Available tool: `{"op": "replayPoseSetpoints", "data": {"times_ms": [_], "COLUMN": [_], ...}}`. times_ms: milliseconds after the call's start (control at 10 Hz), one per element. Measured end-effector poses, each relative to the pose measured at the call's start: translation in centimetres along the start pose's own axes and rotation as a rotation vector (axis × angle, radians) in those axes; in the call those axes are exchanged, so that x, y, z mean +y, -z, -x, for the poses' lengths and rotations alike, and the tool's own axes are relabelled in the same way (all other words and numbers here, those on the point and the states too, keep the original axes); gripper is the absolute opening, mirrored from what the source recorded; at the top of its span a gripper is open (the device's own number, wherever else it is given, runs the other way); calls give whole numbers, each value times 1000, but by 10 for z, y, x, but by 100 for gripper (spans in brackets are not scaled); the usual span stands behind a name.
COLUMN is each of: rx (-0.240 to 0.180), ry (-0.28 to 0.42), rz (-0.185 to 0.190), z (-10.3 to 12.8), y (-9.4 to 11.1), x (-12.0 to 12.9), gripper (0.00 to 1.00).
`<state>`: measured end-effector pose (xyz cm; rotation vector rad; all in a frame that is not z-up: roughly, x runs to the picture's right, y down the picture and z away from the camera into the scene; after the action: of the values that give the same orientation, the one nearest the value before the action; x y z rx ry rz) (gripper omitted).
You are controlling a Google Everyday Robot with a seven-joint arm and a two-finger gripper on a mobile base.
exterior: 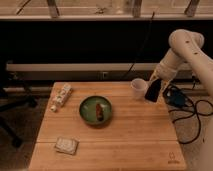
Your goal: Place the eraser in the ceramic cup
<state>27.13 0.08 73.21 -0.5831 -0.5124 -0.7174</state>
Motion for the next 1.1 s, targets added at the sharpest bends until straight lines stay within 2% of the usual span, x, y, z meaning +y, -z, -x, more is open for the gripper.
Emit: {"op": "replayPoseSetpoints", "data": {"times_ms": [400, 700, 900, 1100], "rx": [37, 63, 104, 145], "ry": [16, 1, -12, -9], "rz": [-62, -122, -159, -179], "z": [-4, -24, -45, -58], "y": [-14, -24, -31, -34], "x": [-15, -35, -47, -58], "gripper": [16, 16, 16, 16]}}
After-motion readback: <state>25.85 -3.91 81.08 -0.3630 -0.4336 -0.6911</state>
